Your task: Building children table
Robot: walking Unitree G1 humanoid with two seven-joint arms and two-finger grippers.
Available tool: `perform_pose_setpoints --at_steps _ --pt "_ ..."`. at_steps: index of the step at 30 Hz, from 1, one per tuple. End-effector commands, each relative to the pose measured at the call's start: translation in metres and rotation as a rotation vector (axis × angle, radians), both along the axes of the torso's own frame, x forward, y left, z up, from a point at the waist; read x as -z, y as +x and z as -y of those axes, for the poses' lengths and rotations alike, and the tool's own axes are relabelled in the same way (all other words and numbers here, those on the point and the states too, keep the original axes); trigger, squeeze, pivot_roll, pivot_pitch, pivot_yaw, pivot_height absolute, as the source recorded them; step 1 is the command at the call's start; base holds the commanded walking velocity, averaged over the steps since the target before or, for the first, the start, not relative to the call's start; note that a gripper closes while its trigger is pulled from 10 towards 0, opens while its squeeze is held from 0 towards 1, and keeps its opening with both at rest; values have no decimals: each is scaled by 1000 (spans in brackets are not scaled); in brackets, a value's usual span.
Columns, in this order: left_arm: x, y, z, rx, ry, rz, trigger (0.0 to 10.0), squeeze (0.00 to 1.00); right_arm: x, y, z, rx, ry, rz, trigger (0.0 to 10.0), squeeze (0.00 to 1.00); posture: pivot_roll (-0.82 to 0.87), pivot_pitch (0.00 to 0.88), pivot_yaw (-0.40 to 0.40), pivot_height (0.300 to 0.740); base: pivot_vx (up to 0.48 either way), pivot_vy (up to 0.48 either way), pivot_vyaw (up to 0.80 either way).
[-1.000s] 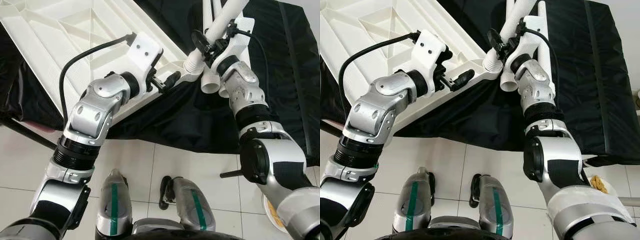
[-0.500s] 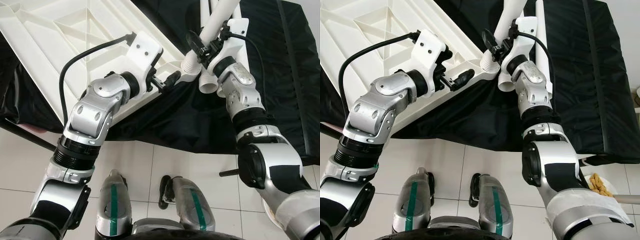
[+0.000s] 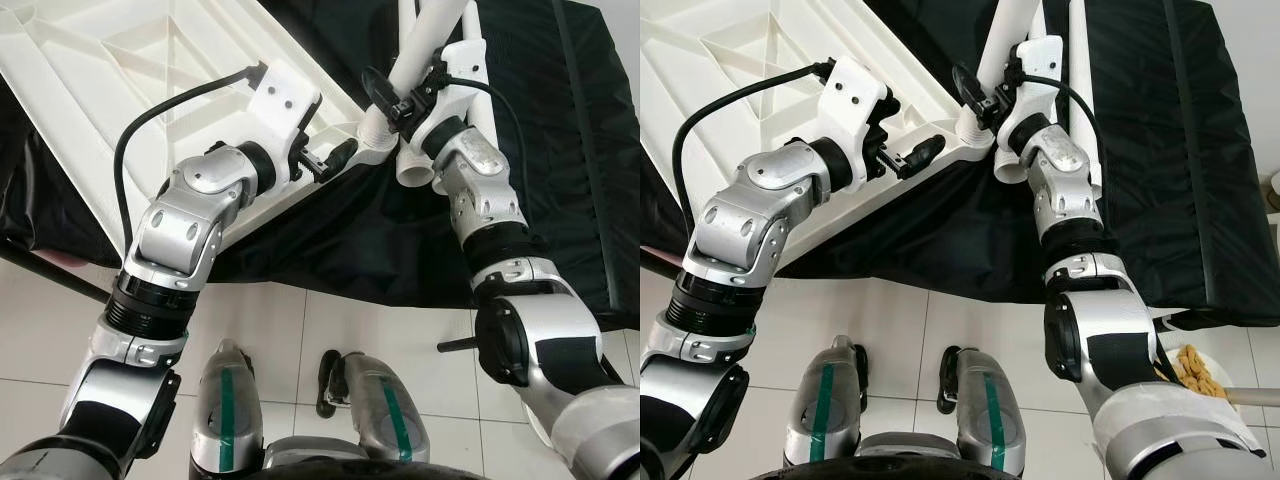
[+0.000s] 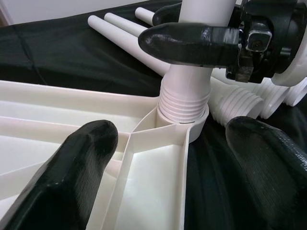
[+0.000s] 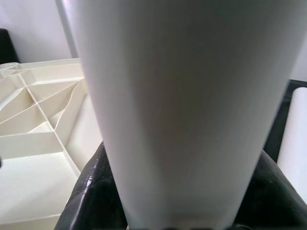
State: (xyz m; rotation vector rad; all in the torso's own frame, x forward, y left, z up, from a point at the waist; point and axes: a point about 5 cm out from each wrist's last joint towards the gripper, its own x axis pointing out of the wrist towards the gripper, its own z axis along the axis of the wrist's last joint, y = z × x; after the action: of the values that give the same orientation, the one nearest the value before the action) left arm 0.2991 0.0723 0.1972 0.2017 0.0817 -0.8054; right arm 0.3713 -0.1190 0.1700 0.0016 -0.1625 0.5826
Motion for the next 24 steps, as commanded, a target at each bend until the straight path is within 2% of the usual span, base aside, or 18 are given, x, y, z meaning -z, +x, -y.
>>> perform_pose_setpoints --at_steps 1,6,11,19,24 --pt "-5 0 -1 -26 7 23 10000 0 23 -9 -10 -71 -28 -80 10000 0 175 67 -82 740 0 0 0" --pt "-6 0 -1 -25 9 23 10000 0 27 -15 -8 -83 -41 -48 10000 0 172 69 -78 740 0 0 0" --pt "-6 1 -1 -23 10 23 10000 0 30 -16 -7 -73 -42 -64 10000 0 173 69 -75 740 0 0 0" --pt "-7 1 -1 -20 12 27 10000 0 26 -5 -8 -15 -106 -108 10000 0 174 63 -76 740 0 0 0" --pt "-8 1 0 -20 11 31 10000 0 14 5 -16 26 -152 -99 10000 0 180 59 -83 740 0 0 0"
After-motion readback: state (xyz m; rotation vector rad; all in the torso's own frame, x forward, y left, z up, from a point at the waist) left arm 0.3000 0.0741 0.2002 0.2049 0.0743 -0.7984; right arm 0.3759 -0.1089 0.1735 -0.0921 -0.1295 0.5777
